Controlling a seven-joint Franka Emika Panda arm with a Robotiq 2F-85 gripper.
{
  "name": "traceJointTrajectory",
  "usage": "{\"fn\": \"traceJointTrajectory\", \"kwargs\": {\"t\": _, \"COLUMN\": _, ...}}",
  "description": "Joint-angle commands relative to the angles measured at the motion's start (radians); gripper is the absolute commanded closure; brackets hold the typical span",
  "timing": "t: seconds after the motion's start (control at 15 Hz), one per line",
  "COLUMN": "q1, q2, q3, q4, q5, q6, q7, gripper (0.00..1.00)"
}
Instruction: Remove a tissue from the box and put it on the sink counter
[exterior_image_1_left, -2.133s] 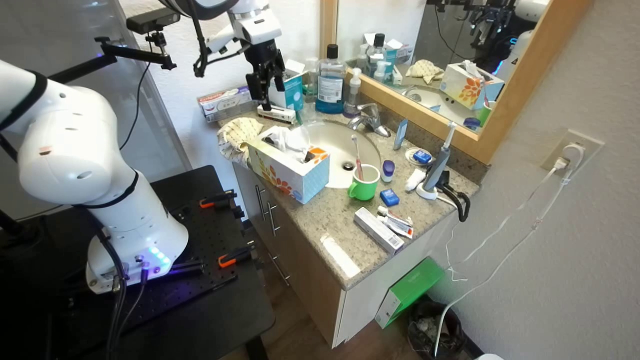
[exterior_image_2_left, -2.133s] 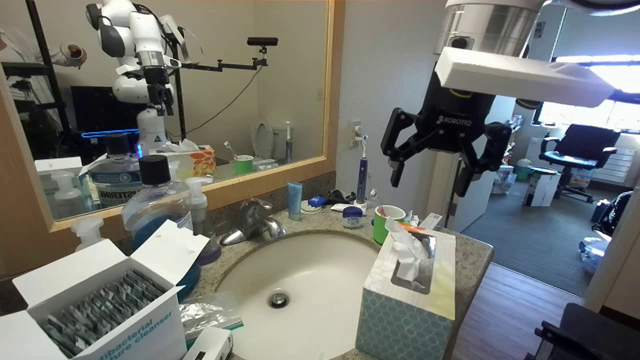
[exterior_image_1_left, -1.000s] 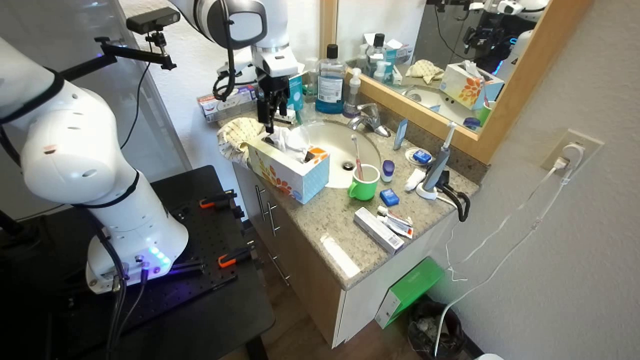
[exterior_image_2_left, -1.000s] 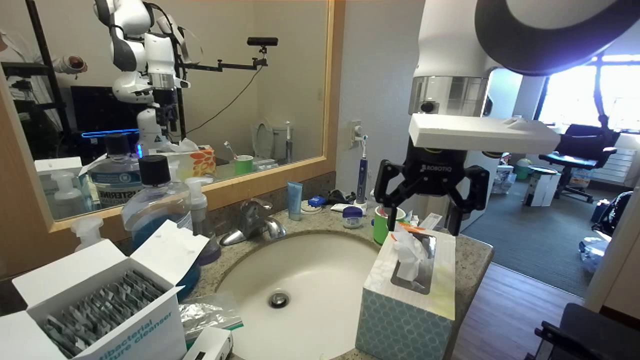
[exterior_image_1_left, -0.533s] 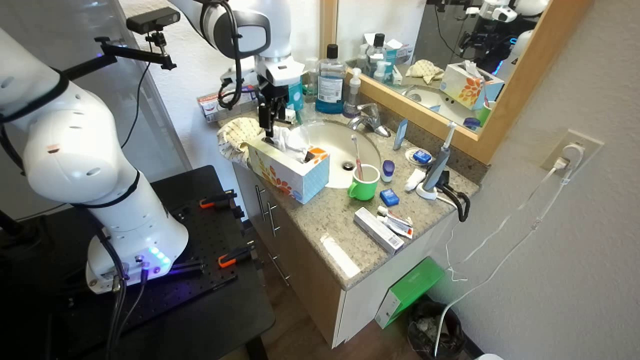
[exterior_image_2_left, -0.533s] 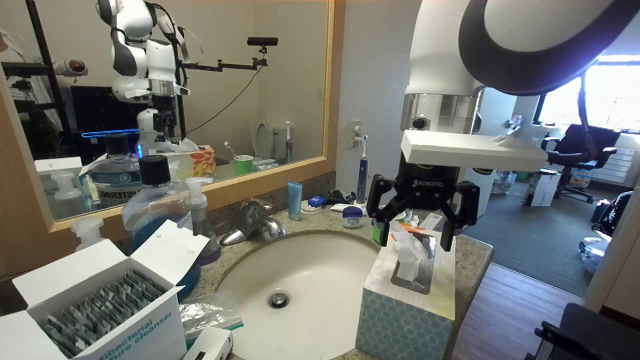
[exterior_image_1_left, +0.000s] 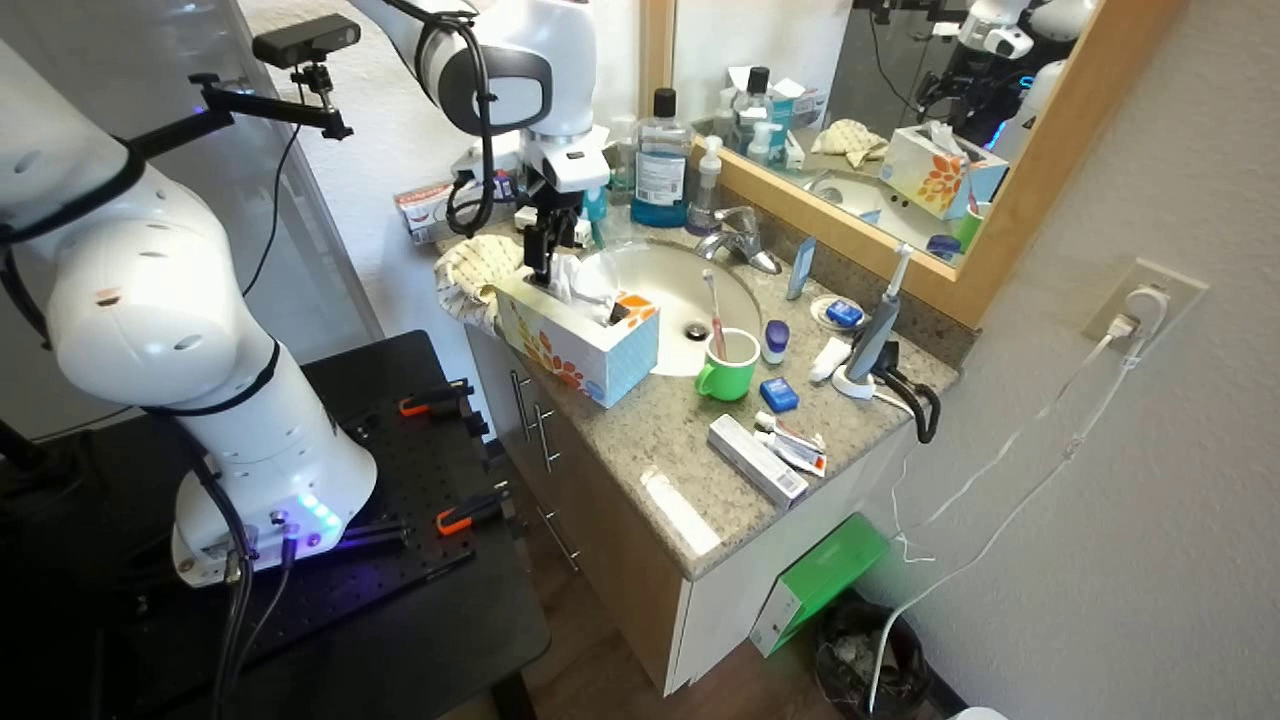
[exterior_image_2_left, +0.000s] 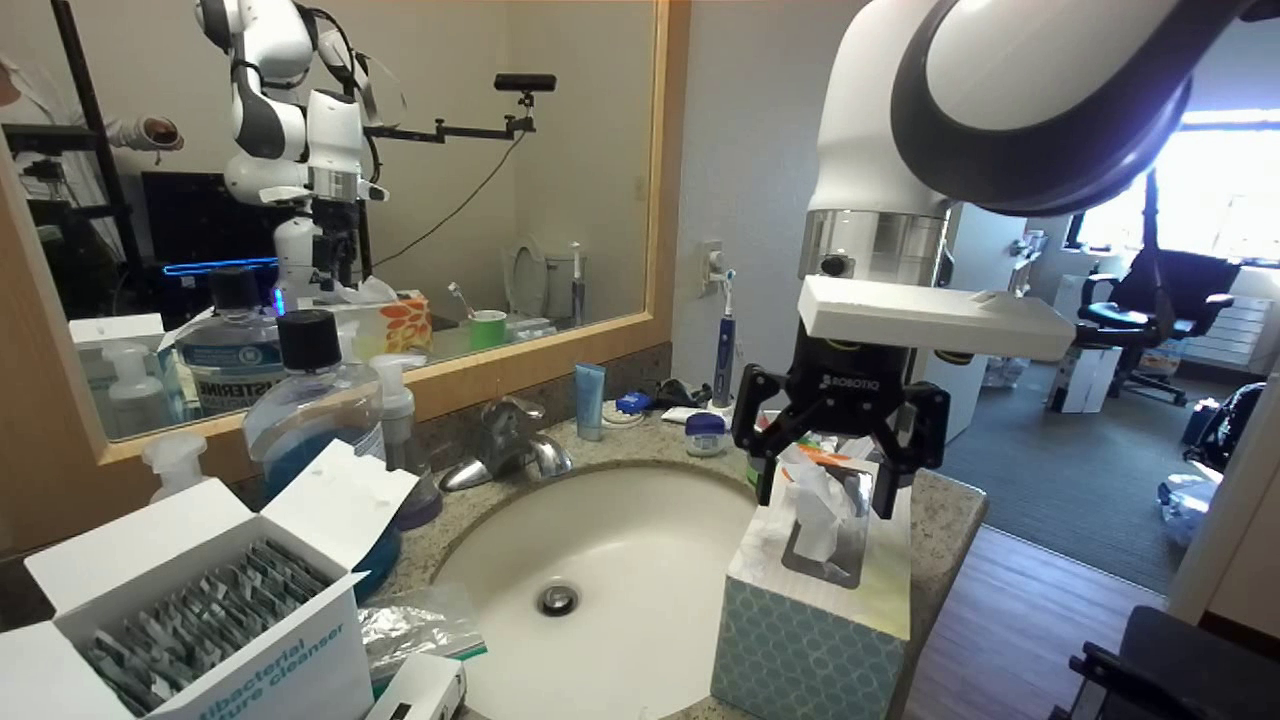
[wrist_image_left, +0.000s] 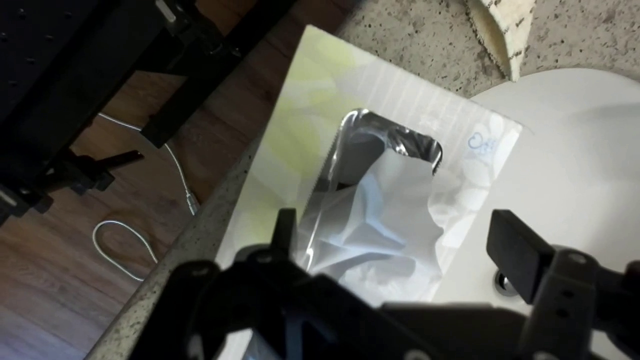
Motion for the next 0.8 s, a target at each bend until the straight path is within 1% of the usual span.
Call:
{"fn": "traceJointTrajectory", "kwargs": {"t": 0.0, "q1": 0.004, "q2": 0.008, "q3": -0.019, "q4": 0.003, "q5": 0.025, "q6": 0.015, "q7": -0.03, "gripper": 0.17}}
{"fn": "traceJointTrajectory", "kwargs": {"t": 0.07, "q1": 0.005, "q2": 0.007, "q3": -0.019, "q4": 0.003, "q5": 0.023, "q6": 0.019, "q7": -0.028, "gripper": 0.29}}
{"fn": "traceJointTrajectory", "kwargs": {"t": 0.6, "q1": 0.007, "q2": 0.005, "q3": -0.013, "q4": 0.007, "q5": 0.009, "q6": 0.015, "q7": -0.016, "gripper": 0.92}}
{"fn": "traceJointTrajectory", "kwargs": {"t": 0.67, "q1": 0.008, "q2": 0.002, "q3": -0.012, "q4": 0.006, "q5": 0.007, "q6": 0.014, "q7": -0.013, "gripper": 0.98}}
{"fn": "traceJointTrajectory", "kwargs": {"t": 0.73, "q1": 0.008, "q2": -0.002, "q3": -0.011, "q4": 0.006, "q5": 0.004, "q6": 0.012, "q7": -0.01, "gripper": 1.0}}
